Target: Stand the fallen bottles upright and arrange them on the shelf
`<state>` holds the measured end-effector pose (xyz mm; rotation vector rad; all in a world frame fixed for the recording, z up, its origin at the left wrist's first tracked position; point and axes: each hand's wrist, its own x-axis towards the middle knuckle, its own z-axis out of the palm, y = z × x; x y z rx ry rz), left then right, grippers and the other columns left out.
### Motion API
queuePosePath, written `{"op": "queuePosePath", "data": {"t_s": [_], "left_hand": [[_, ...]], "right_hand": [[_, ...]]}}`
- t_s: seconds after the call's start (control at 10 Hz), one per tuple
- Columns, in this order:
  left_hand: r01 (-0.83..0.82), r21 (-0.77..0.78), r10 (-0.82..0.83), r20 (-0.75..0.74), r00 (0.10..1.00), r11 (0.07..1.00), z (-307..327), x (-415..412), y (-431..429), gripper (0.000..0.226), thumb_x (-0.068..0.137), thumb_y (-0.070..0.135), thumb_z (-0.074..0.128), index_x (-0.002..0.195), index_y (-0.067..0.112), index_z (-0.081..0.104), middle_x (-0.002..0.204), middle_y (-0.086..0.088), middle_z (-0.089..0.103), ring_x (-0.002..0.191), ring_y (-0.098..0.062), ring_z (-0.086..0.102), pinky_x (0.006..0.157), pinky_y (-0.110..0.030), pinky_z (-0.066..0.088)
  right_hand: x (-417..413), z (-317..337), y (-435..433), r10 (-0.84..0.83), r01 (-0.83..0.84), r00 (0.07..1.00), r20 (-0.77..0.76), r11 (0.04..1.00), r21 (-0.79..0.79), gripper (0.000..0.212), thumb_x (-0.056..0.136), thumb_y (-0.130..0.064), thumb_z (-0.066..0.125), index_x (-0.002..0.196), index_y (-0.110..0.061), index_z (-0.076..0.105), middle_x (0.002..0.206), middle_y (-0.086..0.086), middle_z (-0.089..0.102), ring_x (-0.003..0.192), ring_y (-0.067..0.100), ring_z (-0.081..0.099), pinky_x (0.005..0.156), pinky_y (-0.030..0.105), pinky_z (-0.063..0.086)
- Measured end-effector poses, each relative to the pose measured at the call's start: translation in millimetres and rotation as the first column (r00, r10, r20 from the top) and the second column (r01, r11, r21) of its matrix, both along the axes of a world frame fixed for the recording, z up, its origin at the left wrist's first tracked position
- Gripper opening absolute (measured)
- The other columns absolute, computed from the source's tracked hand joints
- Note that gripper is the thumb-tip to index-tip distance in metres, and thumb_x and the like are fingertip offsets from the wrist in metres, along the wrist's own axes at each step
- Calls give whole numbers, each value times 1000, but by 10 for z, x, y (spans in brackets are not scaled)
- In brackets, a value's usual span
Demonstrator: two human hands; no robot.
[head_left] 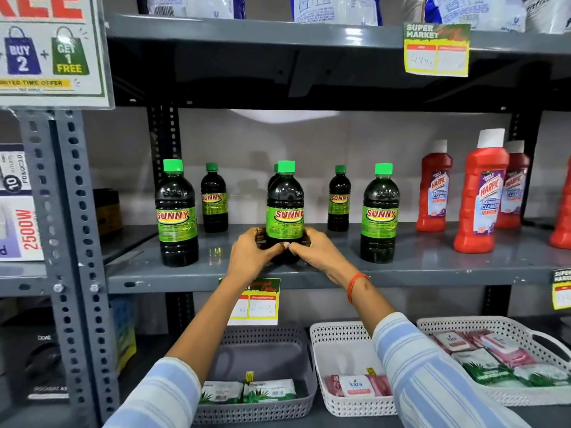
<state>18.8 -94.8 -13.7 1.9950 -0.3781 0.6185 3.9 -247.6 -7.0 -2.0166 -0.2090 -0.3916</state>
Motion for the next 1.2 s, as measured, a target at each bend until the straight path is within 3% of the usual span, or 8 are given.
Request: {"op": "queuePosePath", "data": {"t_s": [0.1,0.2,0.3,0.4,0.5,0.6,1.0,1.2], "left_hand": [[0,-51,0,14,1000,999,17,-77,42,58,72,34,77,118,6,56,117,-12,66,100,-18,61,79,-19,49],[-84,-92,98,171,980,992,-7,-150,148,70,75,33,74,132,5,44,132,-14,55,121,-24,50,100,-34,42],[-417,-151,440,422,792,896,-24,-211,478,83,80,41,66,142,5,23,144,-18,39,132,-30,34,108,-41,31],[-555,-157,571,361,738,817,-31,-166,794,94,77,42,68,143,0,15,145,-25,32,132,-38,30,109,-48,30],[-493,-34,494,95,864,869,-71,-43,1188,81,70,36,77,129,-2,37,128,-28,51,117,-42,48,90,-50,43],[-437,36,437,12,900,899,-102,-10,1299,60,69,36,78,111,3,51,112,-23,63,103,-40,58,73,-41,44],[-427,69,427,3,904,902,-67,-3,1442,52,68,35,78,105,5,57,104,-18,67,96,-36,60,67,-32,39],[-532,291,560,-15,828,795,-51,-328,1247,47,73,33,74,100,-1,57,100,-22,66,92,-40,60,67,-39,45]], "right_hand": [[-81,24,64,-15,15,999,42,1000,-1,57,83,-16,64,136,-12,43,132,9,58,115,21,54,97,36,48],[-200,-9,196,-226,229,904,363,973,36,61,81,-13,62,138,-10,40,134,11,50,124,24,46,107,36,39],[-305,34,527,-261,334,578,773,940,68,45,76,-9,57,120,-7,56,111,11,54,104,19,51,94,25,42],[-254,101,859,-32,116,713,700,991,-73,35,79,-7,57,114,-6,59,102,11,58,90,18,56,84,27,48],[-22,144,1316,186,-147,956,227,973,-180,44,89,-10,54,132,-1,48,125,19,59,108,29,59,96,36,46],[156,127,1496,181,-177,984,2,963,-203,49,95,-16,45,142,-2,37,142,21,48,126,35,50,107,40,40],[417,112,1720,226,-234,972,-59,951,-203,40,96,-15,43,134,-4,49,134,22,58,124,34,53,106,40,42],[223,101,1610,169,-170,985,-20,973,-155,31,91,-14,49,118,-4,62,119,18,67,112,31,61,95,36,47]]}}
